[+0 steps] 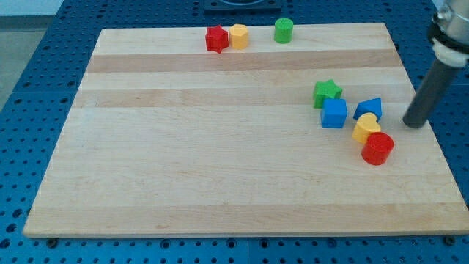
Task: Put the red circle underneath the yellow hexagon
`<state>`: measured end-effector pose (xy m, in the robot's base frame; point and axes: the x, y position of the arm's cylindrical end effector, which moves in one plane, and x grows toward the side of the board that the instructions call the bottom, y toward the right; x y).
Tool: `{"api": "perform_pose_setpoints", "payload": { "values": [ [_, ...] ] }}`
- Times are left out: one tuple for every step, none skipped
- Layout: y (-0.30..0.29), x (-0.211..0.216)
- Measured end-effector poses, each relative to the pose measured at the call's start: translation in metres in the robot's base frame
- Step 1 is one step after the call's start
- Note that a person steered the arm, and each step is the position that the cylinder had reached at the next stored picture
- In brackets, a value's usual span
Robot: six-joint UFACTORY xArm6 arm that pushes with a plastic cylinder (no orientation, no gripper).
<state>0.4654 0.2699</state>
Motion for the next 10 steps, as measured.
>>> {"api": "perform_pose_setpoints", "payload": {
  "values": [
    [-0.01,0.048],
    [-0.054,0.058],
    [-0.105,0.049],
    [-0.133,0.012],
    [-0.189,-0.032],
    [-0.241,-0.079],
    [-0.273,-0.097],
    [-0.226,-0.04],
    [-0.251,0.005],
    [-0.309,-0.011]
  ]
}}
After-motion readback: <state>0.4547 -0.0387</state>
